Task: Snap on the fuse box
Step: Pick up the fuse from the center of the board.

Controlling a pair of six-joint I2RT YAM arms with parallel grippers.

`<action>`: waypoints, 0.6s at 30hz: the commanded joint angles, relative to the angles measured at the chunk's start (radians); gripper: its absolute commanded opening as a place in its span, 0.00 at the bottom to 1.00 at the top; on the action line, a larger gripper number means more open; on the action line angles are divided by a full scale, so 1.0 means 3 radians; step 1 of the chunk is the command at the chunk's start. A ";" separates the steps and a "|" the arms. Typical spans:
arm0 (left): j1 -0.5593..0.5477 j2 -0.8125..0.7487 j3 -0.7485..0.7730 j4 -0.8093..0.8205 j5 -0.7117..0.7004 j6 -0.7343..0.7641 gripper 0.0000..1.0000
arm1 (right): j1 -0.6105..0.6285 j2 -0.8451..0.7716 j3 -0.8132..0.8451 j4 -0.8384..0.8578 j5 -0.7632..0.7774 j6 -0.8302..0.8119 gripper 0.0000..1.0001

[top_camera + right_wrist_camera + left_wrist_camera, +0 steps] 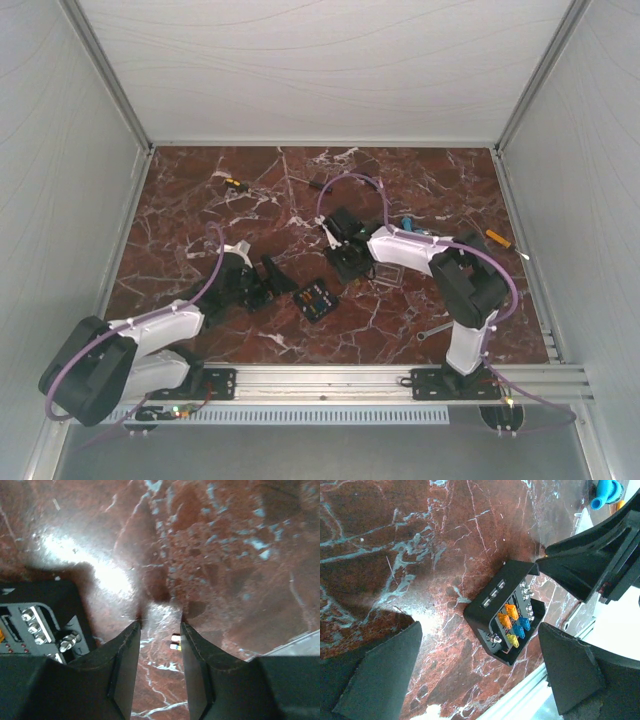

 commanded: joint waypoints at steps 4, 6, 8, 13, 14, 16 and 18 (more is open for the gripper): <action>0.0014 -0.0077 0.0002 0.0071 0.0050 -0.0007 0.99 | 0.0164 -0.0097 -0.0151 -0.0275 -0.0092 0.0038 0.33; 0.0014 -0.0079 0.0003 0.0072 0.0049 -0.0004 0.99 | 0.0177 -0.0130 -0.0192 -0.0302 -0.0088 0.0047 0.33; 0.0014 -0.0073 0.0002 0.0077 0.0052 -0.0007 0.99 | 0.0175 -0.0153 -0.0239 -0.0325 -0.0050 0.0087 0.34; 0.0014 -0.0039 0.0007 0.0098 0.0076 -0.0004 0.99 | 0.0106 -0.0238 -0.0352 -0.0350 0.0050 0.0206 0.34; 0.0016 -0.0038 0.0007 0.0093 0.0077 -0.0006 0.99 | 0.0105 -0.0287 -0.0358 -0.0354 0.0062 0.0226 0.34; 0.0014 -0.0045 0.0008 0.0094 0.0076 -0.0004 0.99 | 0.0107 -0.0424 -0.0345 -0.0349 0.0065 0.0291 0.34; 0.0014 -0.0053 0.0007 0.0094 0.0072 -0.0008 0.99 | 0.0105 -0.0543 -0.0302 -0.0358 0.0110 0.0365 0.36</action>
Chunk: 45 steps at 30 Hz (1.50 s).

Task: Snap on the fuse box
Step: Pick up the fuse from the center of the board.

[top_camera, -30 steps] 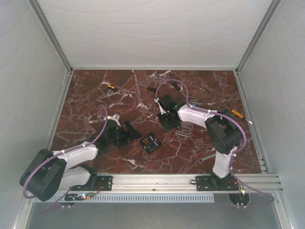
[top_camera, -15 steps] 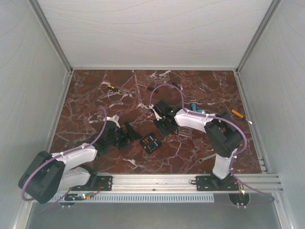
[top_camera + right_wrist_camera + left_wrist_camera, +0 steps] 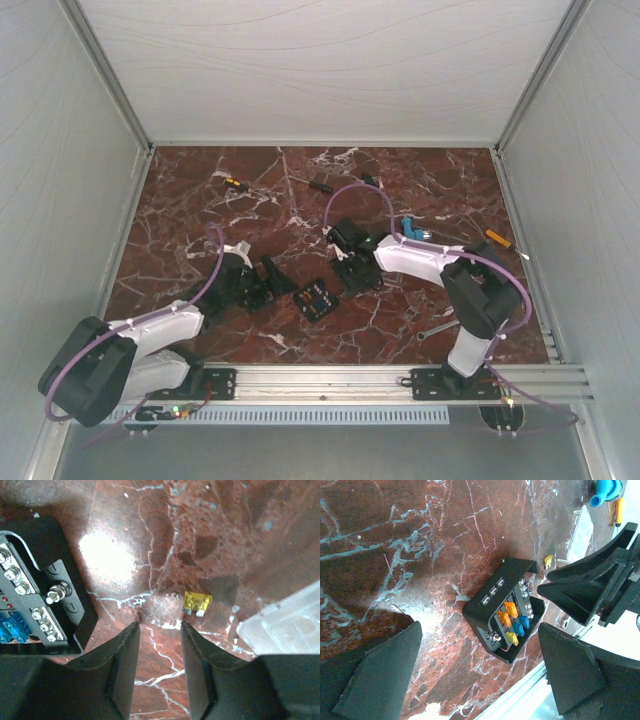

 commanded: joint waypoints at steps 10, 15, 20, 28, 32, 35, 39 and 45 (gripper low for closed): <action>0.0015 -0.0012 0.0024 0.0099 0.0038 0.0008 0.99 | -0.0220 -0.0068 0.0271 -0.0271 0.0273 0.0045 0.42; 0.0015 -0.0005 0.0038 0.0096 0.0031 0.0035 0.99 | -0.0228 0.0163 0.0439 -0.0300 0.0267 -0.0023 0.39; 0.0015 0.0017 0.0055 0.0085 0.0024 0.0049 1.00 | -0.0247 0.0317 0.0536 -0.0341 0.0162 -0.0033 0.35; 0.0015 0.0105 0.0080 0.0129 0.0060 0.0057 1.00 | -0.0248 0.0427 0.0524 -0.0431 0.0197 0.0073 0.31; 0.0015 0.0144 0.0091 0.0149 0.0084 0.0057 0.99 | -0.0247 0.0485 0.0503 -0.0396 0.0201 0.0101 0.29; 0.0015 0.0129 0.0085 0.0149 0.0090 0.0052 0.99 | -0.0243 0.0536 0.0500 -0.0381 0.0246 0.0133 0.27; 0.0015 0.0104 0.0071 0.0154 0.0086 0.0045 0.99 | -0.0231 0.0568 0.0480 -0.0354 0.0292 0.0177 0.24; 0.0015 0.0096 0.0056 0.0197 0.0128 0.0031 0.99 | -0.0161 0.0529 0.0430 -0.0256 0.0358 0.0247 0.17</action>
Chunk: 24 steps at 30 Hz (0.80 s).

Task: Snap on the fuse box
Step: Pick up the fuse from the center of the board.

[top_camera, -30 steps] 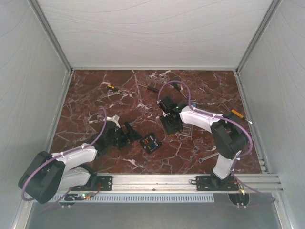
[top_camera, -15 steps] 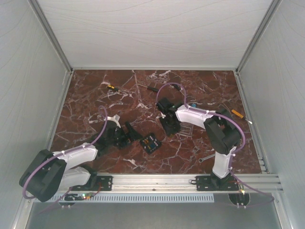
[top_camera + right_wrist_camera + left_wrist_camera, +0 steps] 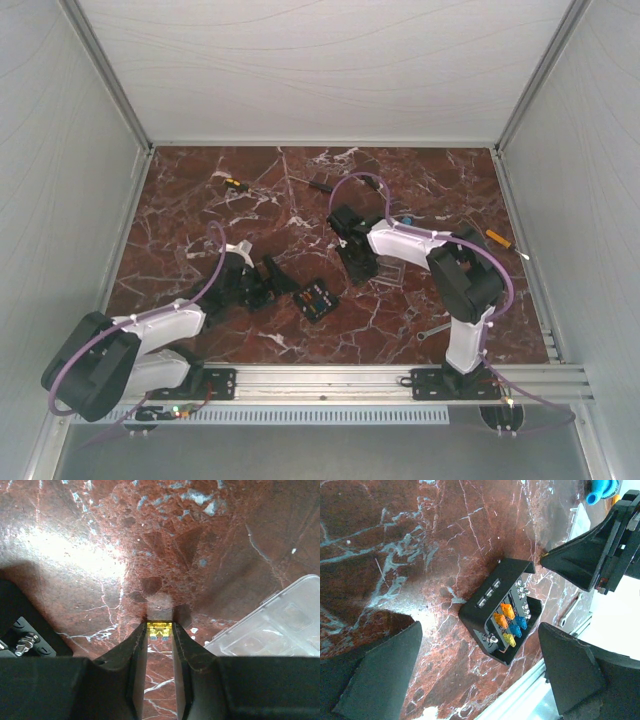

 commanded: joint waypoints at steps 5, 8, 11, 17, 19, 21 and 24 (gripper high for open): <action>0.0006 -0.0106 -0.0005 0.0157 0.0101 0.0017 0.96 | 0.0091 -0.0080 -0.0095 0.0186 0.0040 0.0129 0.13; -0.0017 -0.0260 -0.0019 0.0184 0.0060 0.0034 0.91 | 0.0111 -0.0301 -0.0133 0.0280 -0.0033 0.0164 0.11; -0.0112 -0.0436 0.0027 0.0179 -0.0072 0.0105 0.87 | 0.0147 -0.0576 -0.0187 0.0437 -0.0148 0.0240 0.09; -0.0548 -0.0730 0.0113 0.0273 -0.0617 0.0301 0.81 | 0.0181 -0.1104 -0.0283 0.0669 -0.0235 0.0438 0.08; -0.0658 -0.0778 0.0114 0.0381 -0.0769 0.0355 0.80 | 0.0193 -0.1258 -0.0319 0.0747 -0.0270 0.0502 0.08; -0.0741 -0.0796 0.0115 0.0527 -0.0832 0.0404 0.77 | 0.0203 -0.1403 -0.0355 0.0815 -0.0272 0.0571 0.08; -0.0873 -0.0757 0.0177 0.0673 -0.0941 0.0549 0.74 | 0.0222 -0.1615 -0.0429 0.0943 -0.0286 0.0701 0.08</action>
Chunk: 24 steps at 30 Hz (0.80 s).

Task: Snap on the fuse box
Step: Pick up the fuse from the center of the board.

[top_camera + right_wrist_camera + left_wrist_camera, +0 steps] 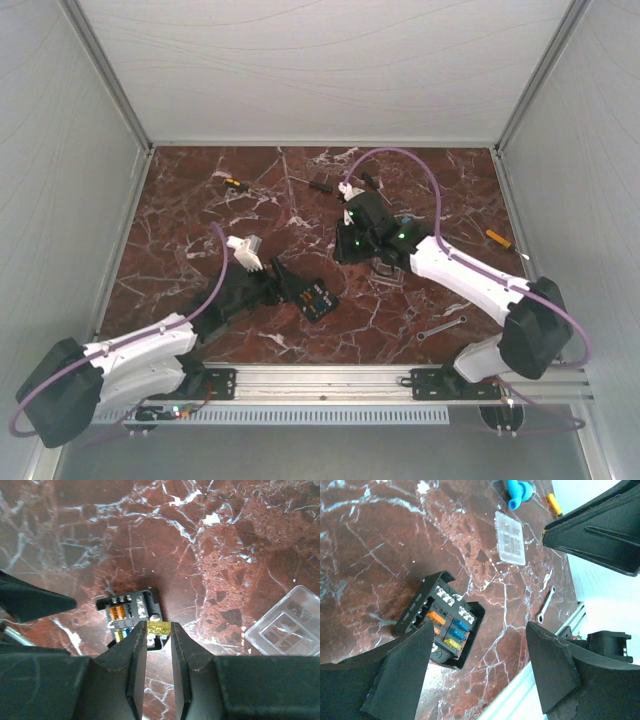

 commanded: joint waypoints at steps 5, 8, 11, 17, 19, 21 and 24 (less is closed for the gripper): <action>-0.0422 0.0146 0.0389 0.0624 -0.0577 0.0557 0.66 | 0.0093 -0.0506 -0.0282 0.0490 -0.0058 0.0454 0.08; -0.0554 0.0301 0.0437 0.0852 -0.0681 0.0641 0.59 | 0.0123 -0.0640 -0.0404 0.0660 -0.0044 0.0587 0.08; -0.0615 0.0445 0.0488 0.1020 -0.0713 0.0735 0.54 | 0.0137 -0.0749 -0.0522 0.0780 -0.0039 0.0704 0.08; -0.0671 0.0653 0.0592 0.1169 -0.0770 0.0872 0.44 | 0.0143 -0.0866 -0.0651 0.0892 -0.0059 0.0833 0.08; -0.0673 0.0695 0.0614 0.1228 -0.0778 0.0910 0.40 | 0.0145 -0.0884 -0.0680 0.0910 -0.0063 0.0880 0.08; -0.0679 0.0723 0.0623 0.1318 -0.0717 0.0964 0.39 | 0.0146 -0.0891 -0.0715 0.0922 -0.0058 0.0911 0.08; -0.0689 0.0761 0.0652 0.1380 -0.0626 0.1021 0.39 | 0.0149 -0.0905 -0.0743 0.0940 -0.0058 0.0946 0.08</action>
